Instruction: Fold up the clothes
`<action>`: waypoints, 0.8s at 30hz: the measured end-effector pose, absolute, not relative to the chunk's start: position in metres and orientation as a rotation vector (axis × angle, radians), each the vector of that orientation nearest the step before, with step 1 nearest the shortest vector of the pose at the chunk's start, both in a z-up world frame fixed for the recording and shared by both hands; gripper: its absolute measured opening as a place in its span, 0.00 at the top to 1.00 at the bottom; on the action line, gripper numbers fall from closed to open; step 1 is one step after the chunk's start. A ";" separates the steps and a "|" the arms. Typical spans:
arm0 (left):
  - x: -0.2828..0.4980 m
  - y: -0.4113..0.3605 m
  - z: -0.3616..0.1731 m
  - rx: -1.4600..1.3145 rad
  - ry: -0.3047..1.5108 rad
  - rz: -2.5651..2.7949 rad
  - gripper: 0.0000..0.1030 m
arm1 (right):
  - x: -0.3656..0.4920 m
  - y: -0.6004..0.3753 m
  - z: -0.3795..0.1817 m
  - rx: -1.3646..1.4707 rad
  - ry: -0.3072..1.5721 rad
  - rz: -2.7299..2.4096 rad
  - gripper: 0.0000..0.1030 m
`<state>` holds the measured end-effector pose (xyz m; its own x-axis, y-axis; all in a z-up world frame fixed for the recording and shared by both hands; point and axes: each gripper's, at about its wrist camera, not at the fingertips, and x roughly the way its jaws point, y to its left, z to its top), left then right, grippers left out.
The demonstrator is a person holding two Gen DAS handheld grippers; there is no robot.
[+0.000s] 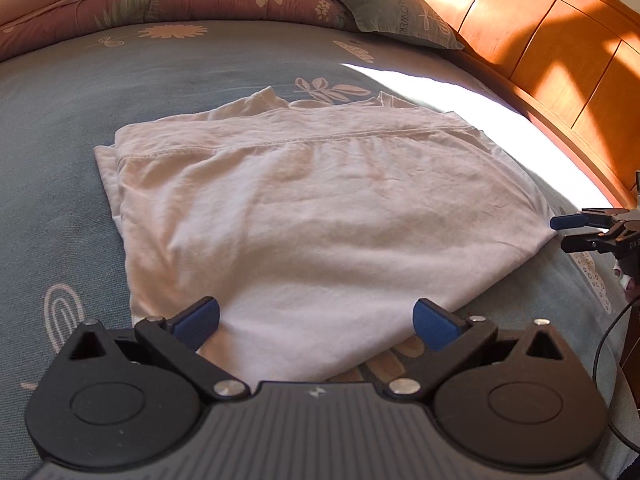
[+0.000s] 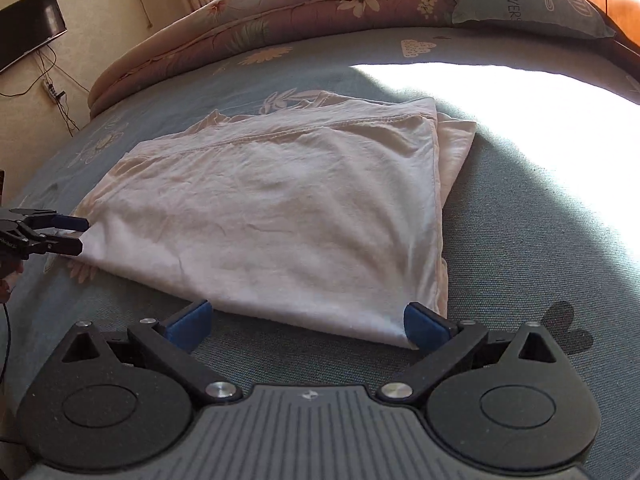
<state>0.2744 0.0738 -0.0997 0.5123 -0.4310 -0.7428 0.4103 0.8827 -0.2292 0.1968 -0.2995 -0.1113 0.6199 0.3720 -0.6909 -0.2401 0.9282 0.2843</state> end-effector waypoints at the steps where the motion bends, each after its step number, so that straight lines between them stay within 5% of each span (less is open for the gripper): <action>1: 0.274 0.073 -0.098 -0.027 0.899 -0.503 0.01 | 0.198 -0.308 -0.107 0.201 0.809 0.345 0.00; 9: 0.260 0.054 -0.086 -0.050 0.843 -0.593 0.01 | 0.221 -0.355 -0.101 0.499 0.715 0.314 0.00; 21: 0.248 0.021 -0.114 0.208 0.830 -0.459 0.01 | 0.227 -0.193 -0.126 -0.144 0.746 0.251 0.00; 24: 0.226 0.030 -0.108 0.261 0.843 -0.453 0.01 | 0.205 -0.205 -0.126 -0.126 0.751 0.270 0.00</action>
<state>0.2264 0.0302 -0.1078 0.5787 -0.2810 -0.7656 0.4838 0.8740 0.0448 0.2053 -0.2047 -0.1264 0.6985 0.1965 -0.6881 -0.2858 0.9581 -0.0166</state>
